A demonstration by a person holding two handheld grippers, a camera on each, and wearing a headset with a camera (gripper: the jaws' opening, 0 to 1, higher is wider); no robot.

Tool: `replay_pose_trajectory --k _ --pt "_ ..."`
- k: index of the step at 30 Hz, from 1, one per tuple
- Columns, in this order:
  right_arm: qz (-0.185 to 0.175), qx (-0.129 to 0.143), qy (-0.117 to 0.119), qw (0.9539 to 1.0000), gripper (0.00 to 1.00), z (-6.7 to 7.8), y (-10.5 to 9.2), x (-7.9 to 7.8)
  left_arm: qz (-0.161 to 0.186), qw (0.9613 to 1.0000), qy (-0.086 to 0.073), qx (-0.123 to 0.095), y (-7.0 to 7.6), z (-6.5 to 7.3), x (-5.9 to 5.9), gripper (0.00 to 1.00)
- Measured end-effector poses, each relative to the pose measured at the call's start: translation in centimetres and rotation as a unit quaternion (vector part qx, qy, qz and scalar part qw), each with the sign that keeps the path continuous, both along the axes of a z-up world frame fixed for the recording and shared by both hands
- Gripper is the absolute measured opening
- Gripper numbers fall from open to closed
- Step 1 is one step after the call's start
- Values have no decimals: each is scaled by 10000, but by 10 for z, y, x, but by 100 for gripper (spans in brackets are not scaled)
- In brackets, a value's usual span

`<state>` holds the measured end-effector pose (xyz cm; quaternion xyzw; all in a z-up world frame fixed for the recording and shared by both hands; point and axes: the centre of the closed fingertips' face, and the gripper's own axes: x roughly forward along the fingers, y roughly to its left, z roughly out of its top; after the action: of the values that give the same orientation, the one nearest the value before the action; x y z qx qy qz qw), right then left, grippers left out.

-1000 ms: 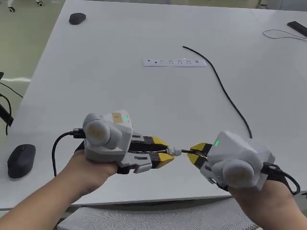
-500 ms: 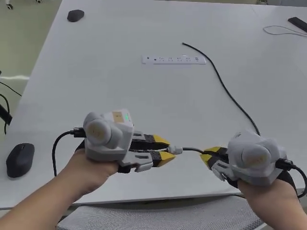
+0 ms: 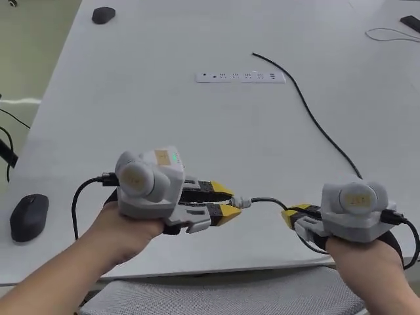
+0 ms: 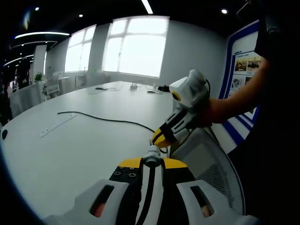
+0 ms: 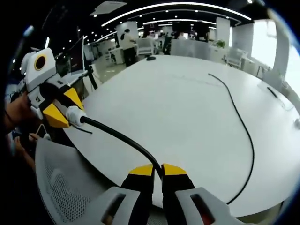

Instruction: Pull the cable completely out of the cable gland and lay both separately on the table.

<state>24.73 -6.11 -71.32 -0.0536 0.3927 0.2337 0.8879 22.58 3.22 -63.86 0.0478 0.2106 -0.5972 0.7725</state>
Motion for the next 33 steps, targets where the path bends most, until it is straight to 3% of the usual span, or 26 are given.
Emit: replay_pose_trajectory --k 7,8,9,11,16,20,22,26,30,33 --pt "153 -89 -205 9996 1 6 0 4 21 10000 20 -5 4 -1 5 15" --pt "145 -66 -200 9997 2 6 0 4 24 10000 12 -7 4 0 6 15" --pt "97 56 -15 9999 2 5 1 1 38 10000 28 -29 5 1 8 15" --pt "134 16 -148 9998 2 9 0 3 61 10000 48 -53 6 2 11 15" --pt "242 152 -37 9996 4 15 6 1 89 9998 137 -71 7 -1 14 15" --pt "618 252 -119 9977 18 28 25 1 79 9996 242 -85 7 -2 14 15" --pt "1039 -17 -412 9937 20 40 35 2 59 9997 212 -107 6 -2 14 15" --pt "1933 -588 -906 9752 20 55 62 2 60 9996 248 -135 6 -1 16 15" --pt "2397 -849 -1079 9611 17 58 81 1 49 9995 284 -151 7 -1 17 15" --pt "2495 -890 -1083 9582 11 58 86 0 46 9995 279 -151 7 -1 18 15"
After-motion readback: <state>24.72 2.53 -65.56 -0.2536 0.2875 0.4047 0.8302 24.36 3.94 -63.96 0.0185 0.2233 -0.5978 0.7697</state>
